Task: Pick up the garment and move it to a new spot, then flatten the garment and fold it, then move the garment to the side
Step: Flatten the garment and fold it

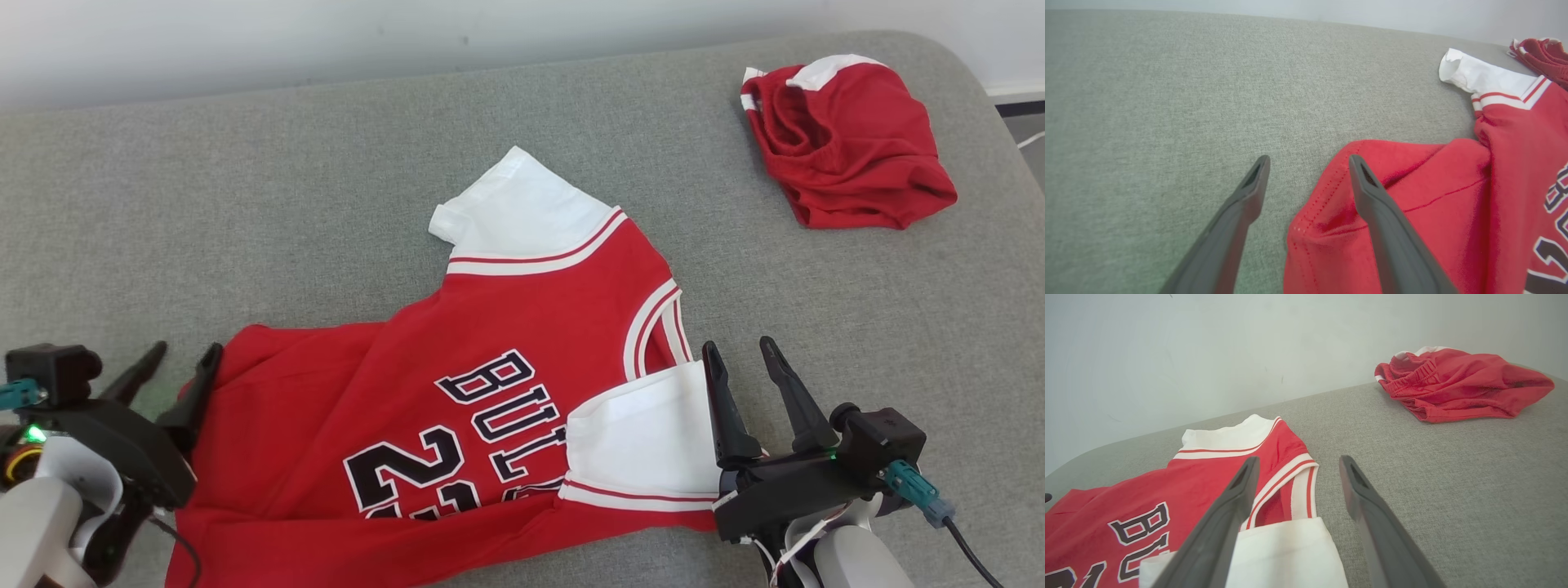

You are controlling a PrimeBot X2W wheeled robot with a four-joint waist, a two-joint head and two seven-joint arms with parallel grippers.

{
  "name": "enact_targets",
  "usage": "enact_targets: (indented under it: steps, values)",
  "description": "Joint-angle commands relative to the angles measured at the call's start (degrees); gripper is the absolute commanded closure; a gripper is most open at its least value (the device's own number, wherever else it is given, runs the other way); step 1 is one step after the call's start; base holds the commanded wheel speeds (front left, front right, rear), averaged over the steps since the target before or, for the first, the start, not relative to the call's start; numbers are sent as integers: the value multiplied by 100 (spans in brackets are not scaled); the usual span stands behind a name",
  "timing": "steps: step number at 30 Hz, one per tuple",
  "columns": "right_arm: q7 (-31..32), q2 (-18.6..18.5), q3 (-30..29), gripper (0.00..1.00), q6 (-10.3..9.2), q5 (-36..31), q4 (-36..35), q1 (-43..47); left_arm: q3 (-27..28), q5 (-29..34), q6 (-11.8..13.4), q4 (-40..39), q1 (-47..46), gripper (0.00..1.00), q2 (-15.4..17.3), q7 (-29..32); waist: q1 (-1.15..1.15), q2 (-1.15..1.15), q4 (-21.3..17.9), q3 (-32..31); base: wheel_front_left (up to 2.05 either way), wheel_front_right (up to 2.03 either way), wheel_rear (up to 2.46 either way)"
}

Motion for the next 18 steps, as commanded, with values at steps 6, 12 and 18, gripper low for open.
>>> enact_targets:
  steps: [6,12,18]
  values:
    - [-28,-7,16,0,-7,40,19,30,-134,-218,4,-85,192,0,93,346,0,-1,2,-6,0,0,0]
    - [-28,-4,33,0,-7,28,35,5,-268,-456,3,-121,323,0,29,715,0,-1,-12,37,0,0,0]
    - [-28,-129,197,0,-7,4,166,-266,-316,-322,13,-153,162,100,100,484,0,-1,20,42,0,0,0]
